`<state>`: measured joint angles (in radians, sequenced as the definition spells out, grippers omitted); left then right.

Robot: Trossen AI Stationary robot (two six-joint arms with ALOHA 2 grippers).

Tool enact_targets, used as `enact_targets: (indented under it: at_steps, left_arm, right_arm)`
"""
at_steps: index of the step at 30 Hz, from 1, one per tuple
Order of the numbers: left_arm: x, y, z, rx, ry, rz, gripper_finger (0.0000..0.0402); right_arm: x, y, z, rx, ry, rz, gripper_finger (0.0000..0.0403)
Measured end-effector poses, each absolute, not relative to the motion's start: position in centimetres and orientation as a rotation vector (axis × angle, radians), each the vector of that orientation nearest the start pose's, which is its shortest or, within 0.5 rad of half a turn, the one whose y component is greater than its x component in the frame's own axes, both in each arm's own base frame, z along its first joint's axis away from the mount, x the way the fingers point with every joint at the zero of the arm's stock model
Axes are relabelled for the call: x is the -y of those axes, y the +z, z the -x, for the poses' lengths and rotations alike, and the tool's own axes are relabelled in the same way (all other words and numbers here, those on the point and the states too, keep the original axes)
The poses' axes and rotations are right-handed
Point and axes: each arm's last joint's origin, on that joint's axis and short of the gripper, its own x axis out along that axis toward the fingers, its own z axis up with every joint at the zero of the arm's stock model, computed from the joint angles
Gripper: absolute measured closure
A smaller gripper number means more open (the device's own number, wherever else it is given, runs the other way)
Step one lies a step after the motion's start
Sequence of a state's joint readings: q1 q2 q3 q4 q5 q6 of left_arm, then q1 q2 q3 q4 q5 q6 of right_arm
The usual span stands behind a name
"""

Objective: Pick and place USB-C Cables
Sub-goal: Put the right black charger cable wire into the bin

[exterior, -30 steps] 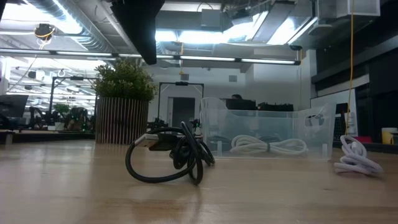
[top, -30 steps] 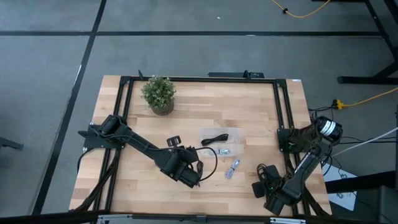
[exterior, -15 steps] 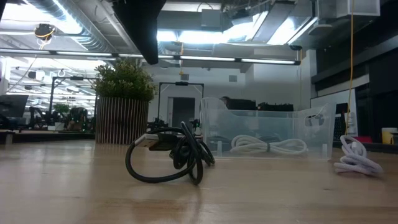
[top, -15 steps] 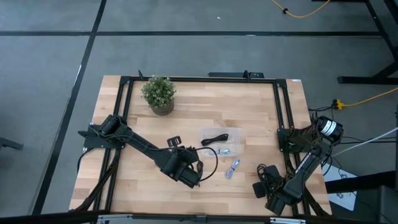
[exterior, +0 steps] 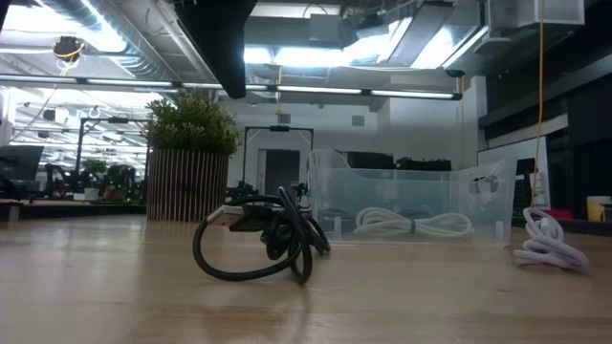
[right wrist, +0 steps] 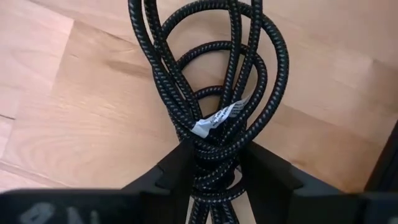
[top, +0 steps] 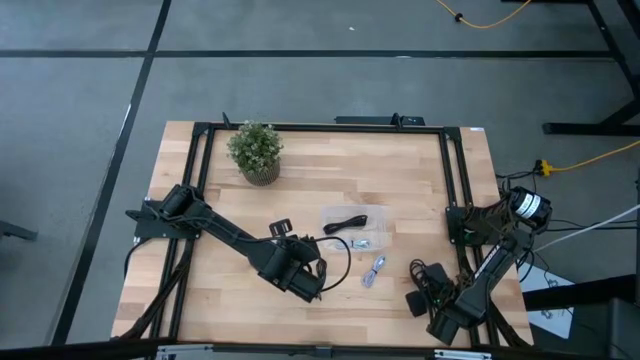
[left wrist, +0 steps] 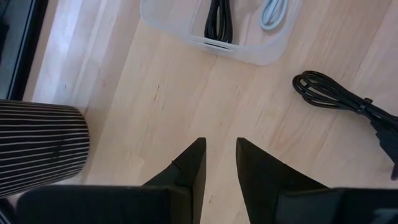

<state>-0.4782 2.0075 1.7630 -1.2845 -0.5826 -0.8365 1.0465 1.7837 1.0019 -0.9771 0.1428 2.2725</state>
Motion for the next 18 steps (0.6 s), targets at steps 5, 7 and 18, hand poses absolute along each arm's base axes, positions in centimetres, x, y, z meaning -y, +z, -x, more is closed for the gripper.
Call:
enact_targets:
  at_steps: [5,7,18]
  left_arm:
    - [16.5,25.0,-35.2,-1.133,0.592,-0.054,0.0321]
    - [16.5,25.0,-35.2,-1.131,0.591,-0.053,0.0321]
    - [16.5,25.0,-35.3,-1.122,0.59,-0.048,0.0321]
  right_arm:
    - [-23.5,13.7,-14.1,-1.183,-1.056,-0.773,0.0331]
    - [-23.4,13.7,-14.1,-1.179,-1.055,-0.769,0.0363]
    - [-24.0,17.8,-14.4,-1.203,-1.13,-0.613,0.0378]
